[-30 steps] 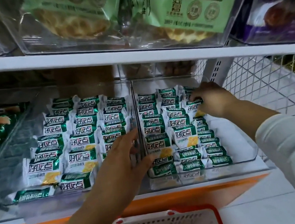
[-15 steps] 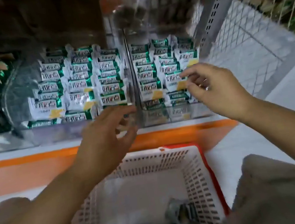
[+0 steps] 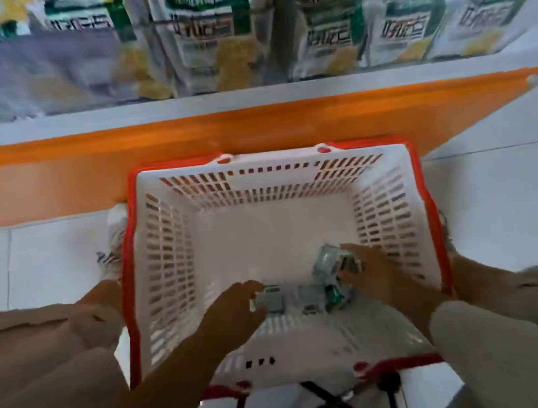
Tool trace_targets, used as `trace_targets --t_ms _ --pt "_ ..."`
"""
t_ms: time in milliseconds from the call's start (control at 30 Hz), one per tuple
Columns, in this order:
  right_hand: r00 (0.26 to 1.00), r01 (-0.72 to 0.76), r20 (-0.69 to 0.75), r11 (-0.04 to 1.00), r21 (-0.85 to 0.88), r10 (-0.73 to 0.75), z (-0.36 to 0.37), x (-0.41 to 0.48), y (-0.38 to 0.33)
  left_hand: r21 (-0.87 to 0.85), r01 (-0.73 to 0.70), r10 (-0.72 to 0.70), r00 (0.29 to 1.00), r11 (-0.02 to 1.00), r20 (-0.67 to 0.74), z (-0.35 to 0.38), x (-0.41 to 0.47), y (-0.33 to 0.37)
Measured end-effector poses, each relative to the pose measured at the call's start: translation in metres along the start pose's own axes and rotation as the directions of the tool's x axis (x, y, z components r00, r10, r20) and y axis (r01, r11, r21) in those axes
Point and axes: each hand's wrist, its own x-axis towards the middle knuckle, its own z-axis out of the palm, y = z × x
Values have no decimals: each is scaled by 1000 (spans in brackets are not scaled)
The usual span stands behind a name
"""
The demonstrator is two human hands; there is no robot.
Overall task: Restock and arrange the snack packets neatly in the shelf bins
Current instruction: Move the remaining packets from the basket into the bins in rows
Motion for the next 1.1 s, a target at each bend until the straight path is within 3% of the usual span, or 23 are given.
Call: trace_targets --t_ms 100,200,400,667,967,1100 --pt "997 -64 -56 997 -53 61 19 20 10 -78 119 -119 993 990 11 17 17 -8" --pt "998 -58 4 998 1 58 35 37 14 -111 157 -154 987 981 36 32 35 -14" --pt "998 -31 46 998 -52 34 52 54 15 -34 293 -292 956 955 40 49 64 -25" --pt "994 37 103 993 -110 -25 69 47 11 19 289 -289 954 957 75 53 82 -24" --pt "1000 -30 9 997 -68 30 92 52 21 -223 378 -377 925 899 46 56 72 -28" --pt "999 -13 -33 996 -87 10 96 62 18 -477 415 -445 894 775 54 43 70 -40"
